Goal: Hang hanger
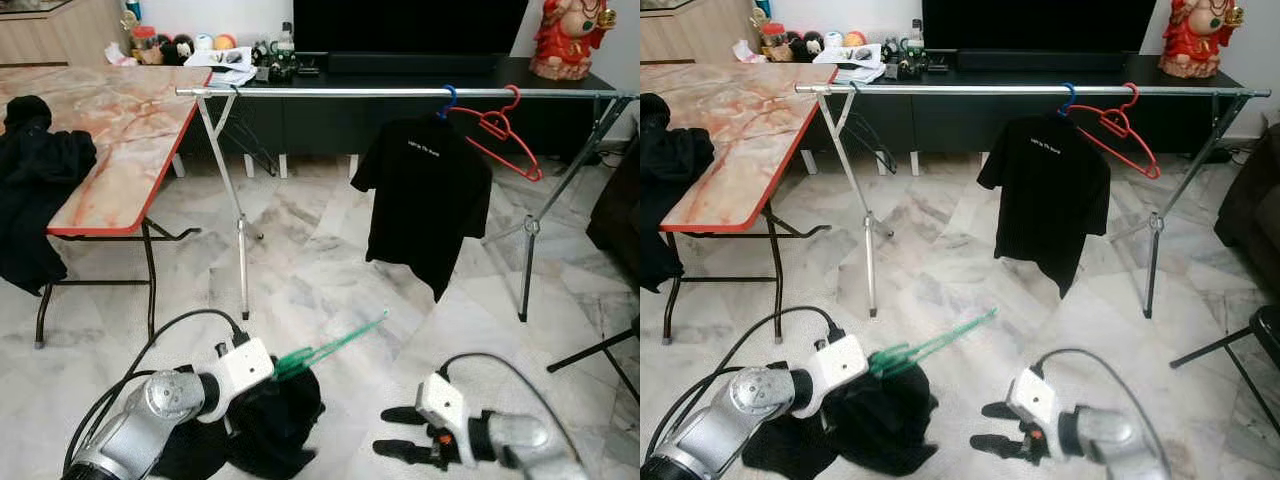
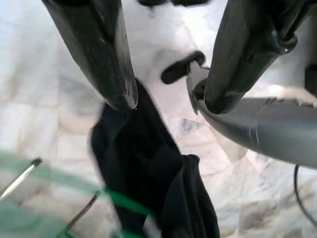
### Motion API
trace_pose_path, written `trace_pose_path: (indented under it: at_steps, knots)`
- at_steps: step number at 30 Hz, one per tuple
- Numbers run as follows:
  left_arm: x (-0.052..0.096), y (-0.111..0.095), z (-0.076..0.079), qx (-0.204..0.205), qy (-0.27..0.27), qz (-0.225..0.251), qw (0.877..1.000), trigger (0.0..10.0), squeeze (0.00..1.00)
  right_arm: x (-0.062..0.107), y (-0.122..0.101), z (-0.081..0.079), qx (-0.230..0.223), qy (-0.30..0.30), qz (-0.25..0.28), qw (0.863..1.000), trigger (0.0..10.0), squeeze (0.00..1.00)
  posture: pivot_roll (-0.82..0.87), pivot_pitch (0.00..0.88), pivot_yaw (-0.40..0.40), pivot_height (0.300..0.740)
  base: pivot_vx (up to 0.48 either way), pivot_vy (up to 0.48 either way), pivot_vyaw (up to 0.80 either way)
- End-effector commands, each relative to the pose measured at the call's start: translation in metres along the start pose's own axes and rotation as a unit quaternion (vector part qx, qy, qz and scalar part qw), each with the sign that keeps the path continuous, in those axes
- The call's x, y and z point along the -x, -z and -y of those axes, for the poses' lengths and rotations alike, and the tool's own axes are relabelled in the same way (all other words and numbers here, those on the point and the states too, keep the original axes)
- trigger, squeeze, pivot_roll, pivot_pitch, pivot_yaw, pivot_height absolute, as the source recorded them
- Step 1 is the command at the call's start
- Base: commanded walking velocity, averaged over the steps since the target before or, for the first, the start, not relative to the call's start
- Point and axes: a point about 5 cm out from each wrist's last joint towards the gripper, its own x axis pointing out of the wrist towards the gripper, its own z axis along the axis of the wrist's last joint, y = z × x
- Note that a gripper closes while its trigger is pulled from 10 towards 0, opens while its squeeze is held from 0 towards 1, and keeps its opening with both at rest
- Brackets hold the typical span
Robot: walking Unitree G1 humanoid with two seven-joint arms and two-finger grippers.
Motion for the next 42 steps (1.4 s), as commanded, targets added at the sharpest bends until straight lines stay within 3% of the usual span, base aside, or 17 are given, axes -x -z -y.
trace_pose_path:
  at_steps: [1,6,10,15,21,25,33,42]
  knots:
    - [0.002,0.006,0.005,-0.030,0.038,-0.029,0.998,10.0,0.00,0.005,-0.008,-0.001,0.021,-0.025,-0.004,0.999,10.0,0.00,-0.05,0.041,-0.017,0.740,0.000,0.000,0.00]
    - [0.003,0.008,0.011,-0.069,0.100,-0.060,0.991,10.0,0.00,0.006,-0.023,0.000,0.038,-0.070,0.005,0.997,10.0,0.00,-0.04,0.025,-0.017,0.740,0.000,0.000,0.00]
    - [0.003,-0.002,0.010,-0.086,0.155,-0.066,0.982,10.0,0.00,-0.007,-0.034,0.003,0.047,-0.105,0.002,0.993,10.0,0.00,-0.02,0.010,-0.024,0.740,0.000,0.000,0.00]
    - [0.004,-0.017,0.002,-0.105,0.194,-0.064,0.973,10.0,0.00,-0.029,-0.028,0.002,0.056,-0.126,-0.036,0.990,10.0,0.00,0.01,0.020,-0.038,0.740,0.000,0.000,0.00]
    - [0.001,-0.030,-0.004,-0.118,0.205,-0.063,0.970,10.0,0.00,-0.042,-0.031,0.000,0.053,-0.132,-0.029,0.989,10.0,0.00,0.02,0.028,-0.037,0.740,0.000,0.000,0.00]
    - [0.002,-0.036,-0.004,-0.127,0.223,-0.063,0.965,10.0,0.00,-0.050,-0.036,0.011,0.073,-0.067,-0.023,0.995,10.0,0.00,0.01,0.039,-0.027,0.740,0.000,0.000,0.00]
    - [0.000,-0.037,-0.003,-0.131,0.230,-0.070,0.962,10.0,0.00,-0.052,-0.042,0.015,0.091,-0.032,0.009,0.995,10.0,0.00,0.01,0.050,-0.018,0.740,0.000,0.000,0.00]
    - [-0.001,-0.035,-0.001,-0.124,0.235,-0.072,0.961,10.0,0.00,-0.042,-0.045,0.013,0.079,-0.099,0.016,0.992,10.0,0.00,0.00,0.057,-0.018,0.740,0.000,0.000,0.00]
